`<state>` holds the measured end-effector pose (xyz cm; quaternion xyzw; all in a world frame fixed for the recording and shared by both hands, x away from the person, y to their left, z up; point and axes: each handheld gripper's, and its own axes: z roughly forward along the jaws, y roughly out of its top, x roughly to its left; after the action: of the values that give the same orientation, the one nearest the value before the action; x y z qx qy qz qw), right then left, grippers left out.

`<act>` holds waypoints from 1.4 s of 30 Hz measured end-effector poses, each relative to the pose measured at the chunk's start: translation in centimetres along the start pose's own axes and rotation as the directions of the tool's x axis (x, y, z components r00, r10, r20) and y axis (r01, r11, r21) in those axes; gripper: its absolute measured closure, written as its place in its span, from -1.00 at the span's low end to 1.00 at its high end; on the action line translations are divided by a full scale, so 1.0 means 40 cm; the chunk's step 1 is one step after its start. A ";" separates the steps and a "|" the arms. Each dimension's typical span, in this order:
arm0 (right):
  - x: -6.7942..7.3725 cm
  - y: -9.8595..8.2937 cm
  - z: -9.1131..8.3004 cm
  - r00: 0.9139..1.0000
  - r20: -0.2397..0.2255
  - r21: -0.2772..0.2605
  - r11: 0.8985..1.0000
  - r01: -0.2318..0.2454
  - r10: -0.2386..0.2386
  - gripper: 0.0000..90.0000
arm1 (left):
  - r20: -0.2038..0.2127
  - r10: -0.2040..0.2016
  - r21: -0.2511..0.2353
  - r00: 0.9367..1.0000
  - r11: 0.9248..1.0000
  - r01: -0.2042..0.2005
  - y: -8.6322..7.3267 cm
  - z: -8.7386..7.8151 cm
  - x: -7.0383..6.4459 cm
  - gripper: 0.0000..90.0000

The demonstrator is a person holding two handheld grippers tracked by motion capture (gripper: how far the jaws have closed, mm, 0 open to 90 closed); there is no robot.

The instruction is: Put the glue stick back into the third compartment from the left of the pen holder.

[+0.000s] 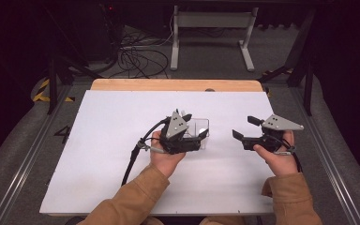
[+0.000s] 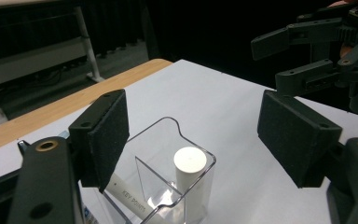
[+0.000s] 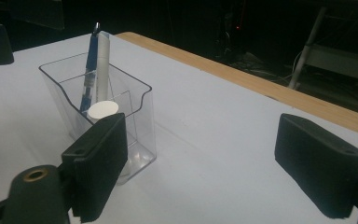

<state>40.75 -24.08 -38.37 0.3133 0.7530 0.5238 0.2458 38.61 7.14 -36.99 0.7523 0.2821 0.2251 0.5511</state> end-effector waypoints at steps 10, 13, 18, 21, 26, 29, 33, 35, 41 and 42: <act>0.017 0.005 -0.007 1.000 -0.011 -0.008 1.000 0.014 -0.014 -0.62 | 0.022 -0.017 -0.011 1.000 1.000 0.018 0.001 -0.065 0.039 -0.58; 0.027 0.010 -0.010 1.000 -0.018 -0.017 1.000 0.017 -0.018 -0.63 | 0.017 -0.013 -0.015 1.000 1.000 0.014 -0.003 -0.097 0.059 -0.61; 0.045 0.012 -0.010 0.999 -0.030 -0.016 0.999 0.036 -0.036 -0.64 | 0.020 -0.014 -0.011 1.000 1.000 0.014 -0.016 -0.148 0.088 -0.66; 0.055 0.008 -0.009 0.998 -0.049 -0.018 0.999 0.035 -0.036 -0.65 | 0.024 -0.010 -0.007 1.000 1.000 0.010 -0.026 -0.172 0.104 -0.68; 0.065 0.000 -0.012 0.998 -0.054 -0.016 0.999 0.038 -0.039 -0.66 | 0.027 -0.014 -0.005 1.000 1.000 0.014 -0.044 -0.214 0.129 -0.69; 0.067 -0.004 -0.015 0.998 -0.056 -0.020 0.999 0.030 -0.031 -0.67 | 0.018 -0.016 -0.004 1.000 1.000 0.016 -0.057 -0.242 0.148 -0.69; 0.069 -0.010 -0.019 0.998 -0.057 -0.014 0.999 0.037 -0.037 -0.67 | 0.002 -0.004 0.022 1.000 1.000 0.004 -0.075 -0.273 0.167 -0.70; 0.071 -0.013 -0.019 0.998 -0.060 -0.014 0.999 0.035 -0.035 -0.67 | -0.004 0.009 0.030 1.000 0.999 -0.009 -0.082 -0.286 0.174 -0.73; 0.076 -0.021 -0.020 0.997 -0.065 -0.012 0.999 0.034 -0.035 -0.68 | -0.011 0.015 0.044 1.000 0.999 -0.014 -0.106 -0.316 0.187 -0.80; 0.077 -0.022 -0.020 0.997 -0.066 -0.013 0.999 0.034 -0.035 -0.68 | -0.010 0.010 0.050 1.000 0.999 -0.009 -0.111 -0.319 0.192 -0.81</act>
<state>37.91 -22.57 -39.08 0.2815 0.7628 0.5340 0.2317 35.22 22.30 -37.30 0.7661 0.2867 0.2244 0.5297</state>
